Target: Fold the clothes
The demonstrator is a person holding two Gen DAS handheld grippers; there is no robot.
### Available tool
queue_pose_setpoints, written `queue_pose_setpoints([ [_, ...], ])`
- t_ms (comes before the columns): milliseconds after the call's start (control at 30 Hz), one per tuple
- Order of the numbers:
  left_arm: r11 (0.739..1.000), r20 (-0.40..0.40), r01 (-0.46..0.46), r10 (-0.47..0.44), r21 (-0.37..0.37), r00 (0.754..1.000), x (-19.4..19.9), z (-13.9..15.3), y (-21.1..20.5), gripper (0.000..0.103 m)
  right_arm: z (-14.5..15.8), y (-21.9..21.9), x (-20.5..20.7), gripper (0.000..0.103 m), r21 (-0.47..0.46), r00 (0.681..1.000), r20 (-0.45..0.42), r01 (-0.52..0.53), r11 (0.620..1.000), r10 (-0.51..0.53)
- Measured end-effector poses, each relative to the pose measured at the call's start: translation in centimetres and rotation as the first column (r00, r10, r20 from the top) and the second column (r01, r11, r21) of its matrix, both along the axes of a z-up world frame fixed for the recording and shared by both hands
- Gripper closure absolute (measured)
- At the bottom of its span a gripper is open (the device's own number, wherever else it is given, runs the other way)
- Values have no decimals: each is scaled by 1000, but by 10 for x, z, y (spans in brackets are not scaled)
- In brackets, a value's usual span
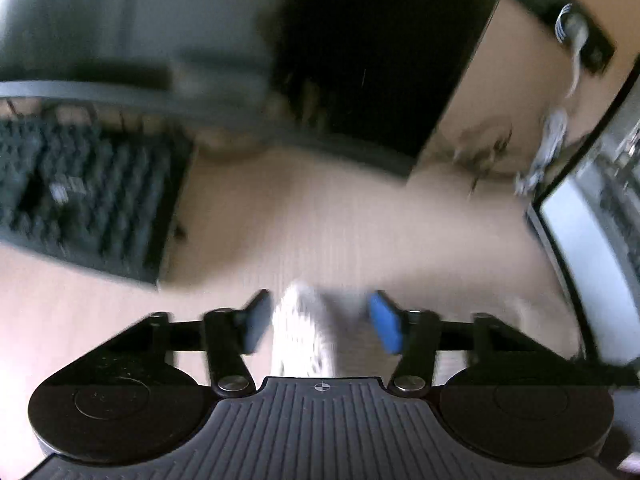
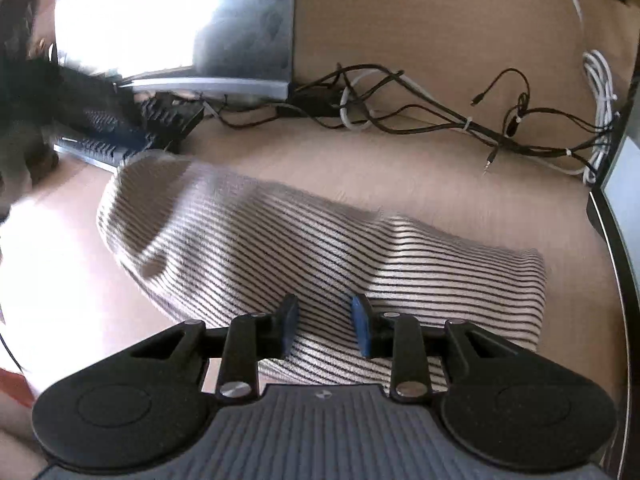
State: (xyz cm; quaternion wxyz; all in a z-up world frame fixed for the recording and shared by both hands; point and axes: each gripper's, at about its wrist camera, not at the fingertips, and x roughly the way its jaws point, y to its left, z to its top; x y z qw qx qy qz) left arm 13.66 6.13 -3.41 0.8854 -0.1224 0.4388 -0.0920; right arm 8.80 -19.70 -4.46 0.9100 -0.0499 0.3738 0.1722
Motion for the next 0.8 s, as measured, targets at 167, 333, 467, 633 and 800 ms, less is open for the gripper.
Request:
queue_pose_setpoints([
  [167, 998, -71, 57, -57, -8, 996, -8, -21, -8, 51, 32, -43, 6, 40, 76, 979, 63, 190, 979, -195],
  [333, 997, -95, 54, -59, -49, 994, -13, -27, -8, 46, 4, -86, 30, 29, 183, 941, -142, 330, 926, -308],
  [467, 995, -85, 66, -72, -80, 994, -7, -28, -2, 48, -20, -77, 22, 44, 247, 936, -203, 332, 910, -286],
  [633, 997, 39, 61, -63, 52, 997, 32, -10, -8, 56, 9, -57, 51, 72, 270, 949, -136, 310, 911, -283],
  [800, 995, 60, 80, -83, 57, 995, 19, -11, -8, 61, 35, -54, 60, 75, 286, 966, -57, 260, 922, -254],
])
